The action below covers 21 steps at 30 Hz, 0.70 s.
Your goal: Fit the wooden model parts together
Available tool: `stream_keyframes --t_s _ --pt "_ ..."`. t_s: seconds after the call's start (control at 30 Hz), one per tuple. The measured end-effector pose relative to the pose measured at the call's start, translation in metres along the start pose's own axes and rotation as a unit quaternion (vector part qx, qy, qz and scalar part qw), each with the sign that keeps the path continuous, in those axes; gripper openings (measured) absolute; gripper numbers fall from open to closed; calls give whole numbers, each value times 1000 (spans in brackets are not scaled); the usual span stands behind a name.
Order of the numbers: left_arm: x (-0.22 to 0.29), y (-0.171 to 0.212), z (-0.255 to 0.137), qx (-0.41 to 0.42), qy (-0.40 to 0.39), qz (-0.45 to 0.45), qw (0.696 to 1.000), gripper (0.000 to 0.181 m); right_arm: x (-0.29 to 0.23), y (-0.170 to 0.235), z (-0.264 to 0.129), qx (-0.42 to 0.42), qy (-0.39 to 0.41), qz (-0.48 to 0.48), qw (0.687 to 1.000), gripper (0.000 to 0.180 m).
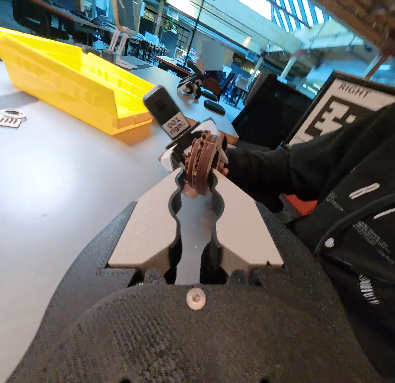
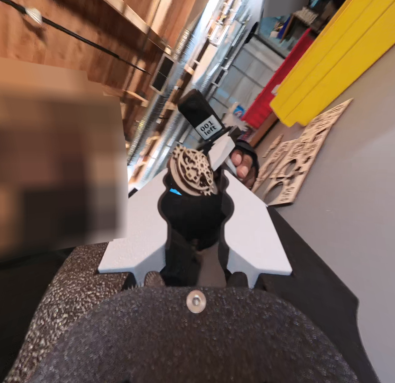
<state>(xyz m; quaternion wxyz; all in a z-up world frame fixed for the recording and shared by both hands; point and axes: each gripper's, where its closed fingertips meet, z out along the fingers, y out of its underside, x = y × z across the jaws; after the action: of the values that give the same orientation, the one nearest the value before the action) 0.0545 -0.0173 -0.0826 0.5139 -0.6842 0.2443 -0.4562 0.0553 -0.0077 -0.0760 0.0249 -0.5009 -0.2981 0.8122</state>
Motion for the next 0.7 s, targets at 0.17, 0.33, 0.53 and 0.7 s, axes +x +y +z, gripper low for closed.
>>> stream_keyframes --t_s 0.17,0.33,0.53,0.7 --pt "-16 4 -4 5 -11 -77 997 21 8 2 5 -28 92 -145 985 45" --pt "-22 11 0 9 -12 -128 992 21 23 7 9 -53 167 -234 956 26" --pt "-27 11 0 35 3 -169 985 25 30 9 4 -52 175 -216 959 24" --pt "-31 16 -1 30 0 -180 983 21 38 14 5 -71 203 -230 949 24"
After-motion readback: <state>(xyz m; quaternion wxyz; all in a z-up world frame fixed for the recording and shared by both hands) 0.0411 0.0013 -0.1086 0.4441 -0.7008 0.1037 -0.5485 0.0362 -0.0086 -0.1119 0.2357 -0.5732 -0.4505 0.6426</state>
